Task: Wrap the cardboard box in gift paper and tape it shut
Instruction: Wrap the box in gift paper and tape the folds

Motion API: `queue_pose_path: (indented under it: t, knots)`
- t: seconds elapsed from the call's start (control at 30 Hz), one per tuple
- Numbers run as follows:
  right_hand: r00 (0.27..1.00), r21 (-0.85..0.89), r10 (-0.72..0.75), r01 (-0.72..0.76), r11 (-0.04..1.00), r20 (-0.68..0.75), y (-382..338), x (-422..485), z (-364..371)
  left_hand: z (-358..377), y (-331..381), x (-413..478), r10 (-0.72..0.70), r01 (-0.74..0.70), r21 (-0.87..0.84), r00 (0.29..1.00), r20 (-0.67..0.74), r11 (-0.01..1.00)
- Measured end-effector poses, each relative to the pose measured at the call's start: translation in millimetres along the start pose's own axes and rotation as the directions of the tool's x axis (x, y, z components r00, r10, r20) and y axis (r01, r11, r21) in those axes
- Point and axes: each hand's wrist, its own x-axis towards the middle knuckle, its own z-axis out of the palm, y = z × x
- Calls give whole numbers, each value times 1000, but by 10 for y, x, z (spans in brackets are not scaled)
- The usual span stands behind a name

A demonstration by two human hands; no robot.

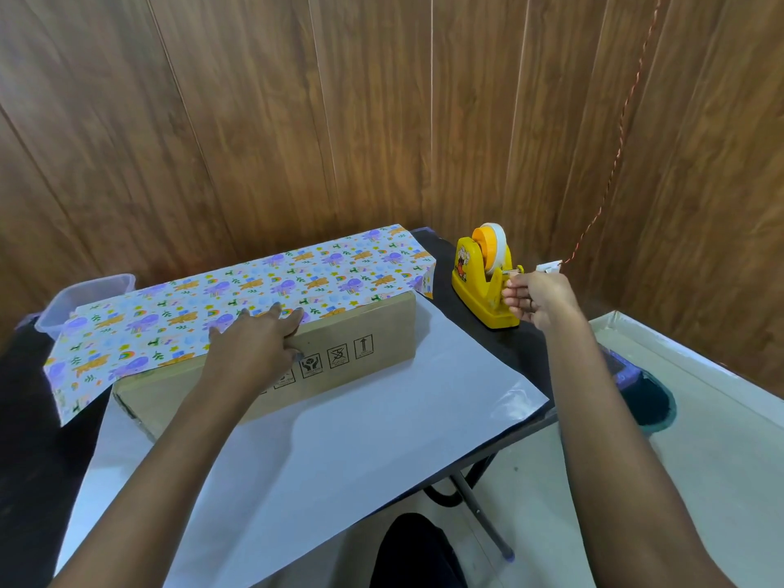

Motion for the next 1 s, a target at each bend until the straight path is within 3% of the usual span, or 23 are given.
queue_pose_path:
  t: [0.2, 0.4, 0.63, 0.73, 0.8, 0.87, 1.0]
  knots:
    - [998, 118, -54, 55, 992, -11, 72, 15, 6, 13, -6, 8, 2, -2, 12, 1000, 1, 1000]
    - [1000, 396, -19, 9, 918, 22, 187, 49, 63, 34, -5, 6, 3, -2, 13, 1000, -15, 1000]
    - [994, 556, 97, -104, 824, 42, 105, -1, 137, 29, 7, 6, 4, -3, 25, 1000, -15, 1000]
    - [981, 617, 159, -191, 763, 107, 242, 4, 174, 33, 4, 7, 2, -2, 26, 1000, -13, 1000]
    - [978, 660, 122, -203, 723, 166, 317, -11, 208, 41, -2, 16, 0, 1, 18, 1000, -20, 1000]
    - [982, 632, 38, -148, 761, 184, 263, -43, 235, 37, 7, 18, 7, -7, 15, 1000, -18, 1000]
    - [949, 320, -128, 30, 947, 290, 48, -371, 430, 24, 11, -14, 6, -6, 22, 1000, -9, 1000]
